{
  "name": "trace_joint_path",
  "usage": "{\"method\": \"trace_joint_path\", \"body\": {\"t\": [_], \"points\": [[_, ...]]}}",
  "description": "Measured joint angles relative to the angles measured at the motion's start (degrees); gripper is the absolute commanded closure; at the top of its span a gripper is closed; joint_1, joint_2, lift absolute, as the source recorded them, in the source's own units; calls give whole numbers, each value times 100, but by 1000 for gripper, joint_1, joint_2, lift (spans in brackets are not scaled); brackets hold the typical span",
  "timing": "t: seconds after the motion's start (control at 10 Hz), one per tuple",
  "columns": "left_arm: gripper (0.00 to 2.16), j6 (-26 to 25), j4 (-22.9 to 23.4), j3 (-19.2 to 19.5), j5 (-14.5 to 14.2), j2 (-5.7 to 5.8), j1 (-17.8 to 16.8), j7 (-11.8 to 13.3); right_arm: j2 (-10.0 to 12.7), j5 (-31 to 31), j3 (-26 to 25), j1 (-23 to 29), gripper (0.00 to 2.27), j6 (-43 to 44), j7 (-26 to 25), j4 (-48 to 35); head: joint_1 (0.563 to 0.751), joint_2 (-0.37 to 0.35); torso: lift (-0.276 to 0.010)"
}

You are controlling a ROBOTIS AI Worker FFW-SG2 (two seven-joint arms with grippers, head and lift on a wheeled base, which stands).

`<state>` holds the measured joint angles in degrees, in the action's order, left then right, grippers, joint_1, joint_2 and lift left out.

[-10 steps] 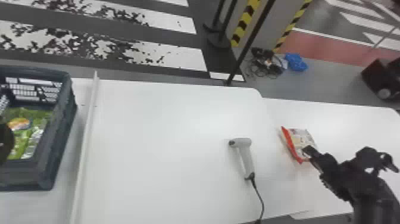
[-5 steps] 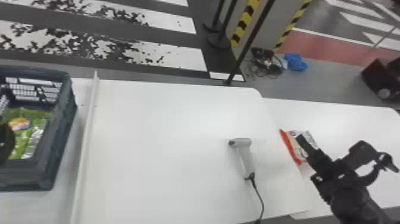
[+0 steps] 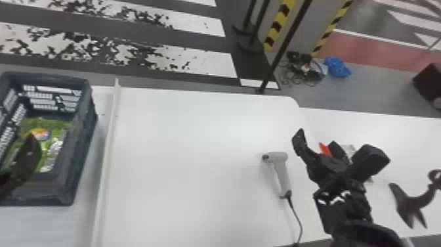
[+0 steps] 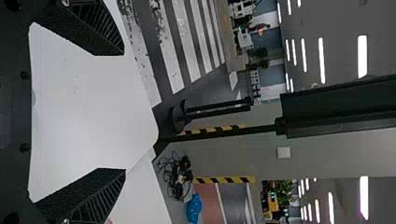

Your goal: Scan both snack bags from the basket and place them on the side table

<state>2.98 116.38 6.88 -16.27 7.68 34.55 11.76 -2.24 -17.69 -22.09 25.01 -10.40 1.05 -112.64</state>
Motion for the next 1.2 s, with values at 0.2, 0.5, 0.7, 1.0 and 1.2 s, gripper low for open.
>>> {"method": "trace_joint_path", "body": {"t": [0.2, 0.5, 0.7, 1.0, 1.2], "points": [[164, -730, 233, -81, 53, -12, -21, -277, 58, 572, 743, 371, 33, 673, -235, -211, 695, -168, -74], [164, -925, 348, -172, 162, -27, -62, -299, 88, 1413, 1821, 707, 33, 1534, -576, -73, 695, -67, -74], [164, -907, 448, -134, 254, -1, -130, -207, 147, 1748, 2345, 766, 33, 1848, -828, 98, 695, 3, -74], [167, -1353, 745, 494, 290, 117, -398, 518, 148, 1863, 2702, 848, 33, 1892, -852, 154, 695, 84, -74], [178, -2334, 923, 940, 320, 419, -768, 991, 140, 1852, 2746, 958, 36, 1970, -852, 217, 695, 127, -74]]}}
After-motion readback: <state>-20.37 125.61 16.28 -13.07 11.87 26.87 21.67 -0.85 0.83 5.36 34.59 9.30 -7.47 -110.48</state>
